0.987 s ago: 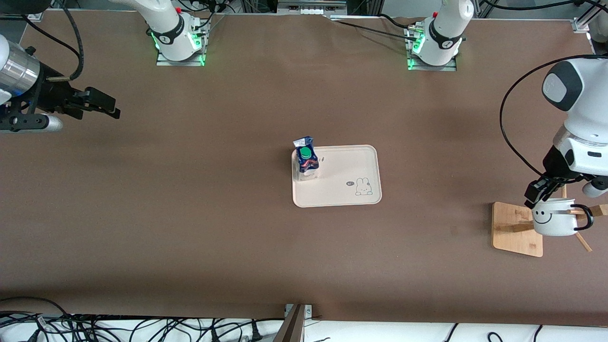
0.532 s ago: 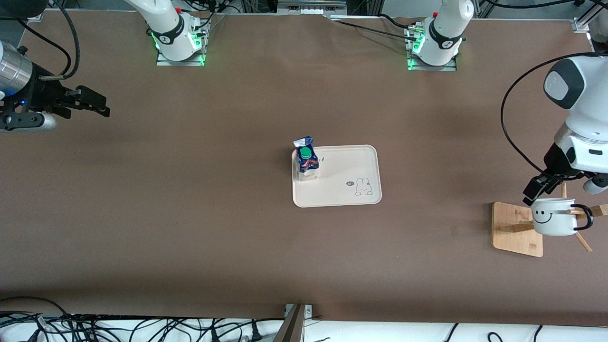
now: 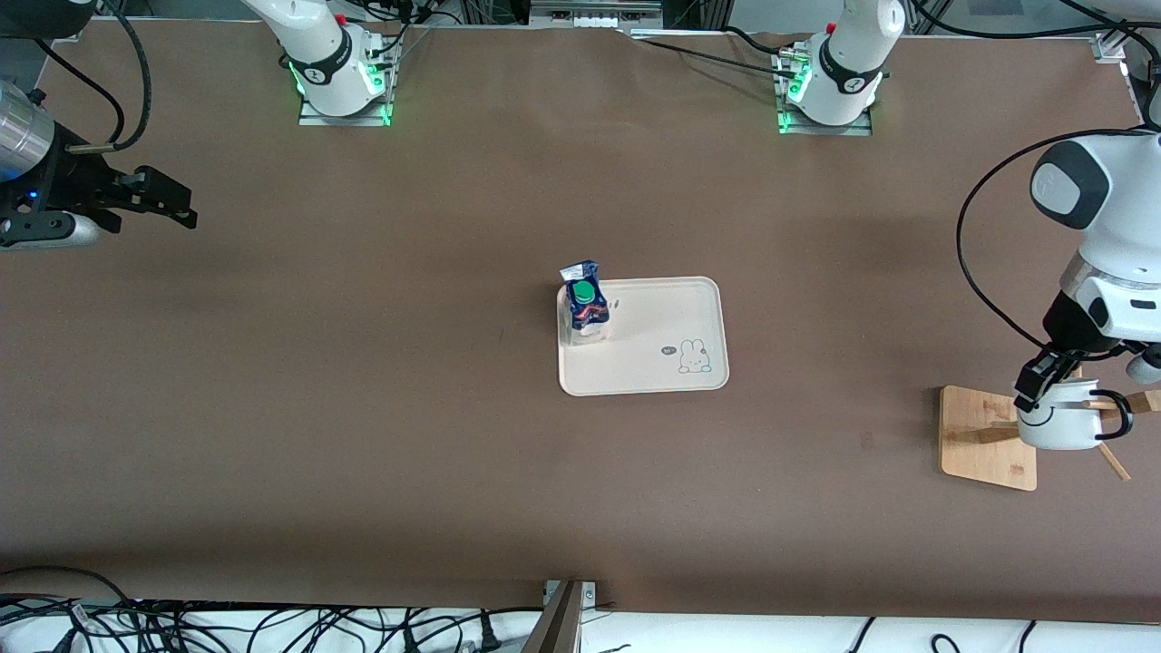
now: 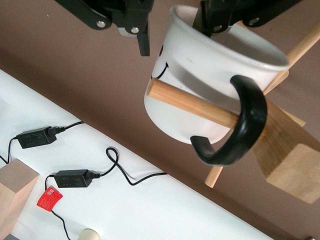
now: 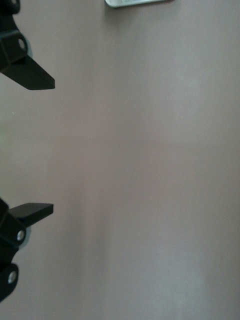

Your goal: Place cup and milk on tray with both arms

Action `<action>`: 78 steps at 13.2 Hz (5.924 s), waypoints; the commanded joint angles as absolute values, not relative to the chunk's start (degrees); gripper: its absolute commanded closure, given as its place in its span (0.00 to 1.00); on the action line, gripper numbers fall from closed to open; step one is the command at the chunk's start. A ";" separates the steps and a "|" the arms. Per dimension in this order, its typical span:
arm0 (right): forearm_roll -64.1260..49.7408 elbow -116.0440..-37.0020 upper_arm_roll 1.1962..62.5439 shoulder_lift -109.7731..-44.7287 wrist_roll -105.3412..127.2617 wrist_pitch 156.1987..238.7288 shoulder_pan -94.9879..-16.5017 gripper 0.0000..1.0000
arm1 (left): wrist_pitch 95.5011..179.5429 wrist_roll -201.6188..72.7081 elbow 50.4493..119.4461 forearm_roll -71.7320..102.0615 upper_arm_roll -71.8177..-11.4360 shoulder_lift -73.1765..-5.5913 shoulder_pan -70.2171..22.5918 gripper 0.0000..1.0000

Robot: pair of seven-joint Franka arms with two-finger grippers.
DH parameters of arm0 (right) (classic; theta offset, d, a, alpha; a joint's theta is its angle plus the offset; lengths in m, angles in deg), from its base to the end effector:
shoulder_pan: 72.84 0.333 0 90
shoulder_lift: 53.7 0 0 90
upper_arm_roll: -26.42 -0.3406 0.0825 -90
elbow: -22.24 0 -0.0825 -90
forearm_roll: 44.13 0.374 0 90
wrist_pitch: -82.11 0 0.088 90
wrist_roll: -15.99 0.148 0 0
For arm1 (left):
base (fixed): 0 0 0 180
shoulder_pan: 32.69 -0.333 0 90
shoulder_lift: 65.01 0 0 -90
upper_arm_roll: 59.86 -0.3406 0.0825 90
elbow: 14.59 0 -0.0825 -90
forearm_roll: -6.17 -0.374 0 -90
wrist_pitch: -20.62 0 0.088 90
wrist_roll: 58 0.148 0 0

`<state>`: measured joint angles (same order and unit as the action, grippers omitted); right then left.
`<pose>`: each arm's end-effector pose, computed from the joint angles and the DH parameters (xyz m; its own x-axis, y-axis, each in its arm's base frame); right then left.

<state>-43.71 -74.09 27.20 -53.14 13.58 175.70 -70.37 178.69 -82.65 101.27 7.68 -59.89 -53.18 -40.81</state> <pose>0.5416 0.0170 0.5676 0.9968 0.0710 -0.0377 0.0707 -0.9975 -0.0090 0.6411 0.0925 0.4029 0.7071 0.5448 0.4508 0.4979 -0.8362 0.2297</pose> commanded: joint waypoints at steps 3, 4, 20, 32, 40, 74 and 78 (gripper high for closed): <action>-46.50 -73.75 25.89 -52.64 12.56 177.12 -71.09 0.00 | 178.56 -80.15 98.97 10.74 -59.51 -52.43 -40.42 1.00; -46.41 -73.05 25.89 -52.64 12.74 176.86 -71.09 0.00 | 178.48 -79.63 98.97 10.74 -58.47 -52.70 -40.42 1.00; -45.88 -72.51 26.33 -53.44 12.83 177.56 -71.44 0.00 | 156.46 -77.78 94.86 7.32 -39.67 -61.84 -40.42 1.00; -45.62 -72.51 25.89 -53.08 12.56 175.36 -71.35 0.00 | 108.00 -77.69 81.48 7.49 -29.90 -59.75 -37.62 1.00; -45.53 -72.51 25.98 -53.17 12.56 175.45 -71.35 0.00 | 105.09 -90.86 63.24 6.71 -30.24 -32.53 -30.25 1.00; -45.53 -72.51 26.24 -53.26 12.65 175.53 -71.35 0.00 | 109.31 -86.24 54.75 3.27 -48.88 -31.14 -14.05 0.00; -45.53 -72.51 26.16 -53.26 12.65 175.45 -71.35 0.00 | 107.90 -74.51 54.50 3.71 -48.71 -40.29 -22.55 0.00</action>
<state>-45.45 -72.94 26.61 -53.40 13.37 176.15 -70.70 108.55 -82.98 52.82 4.01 -49.48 -35.61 -17.35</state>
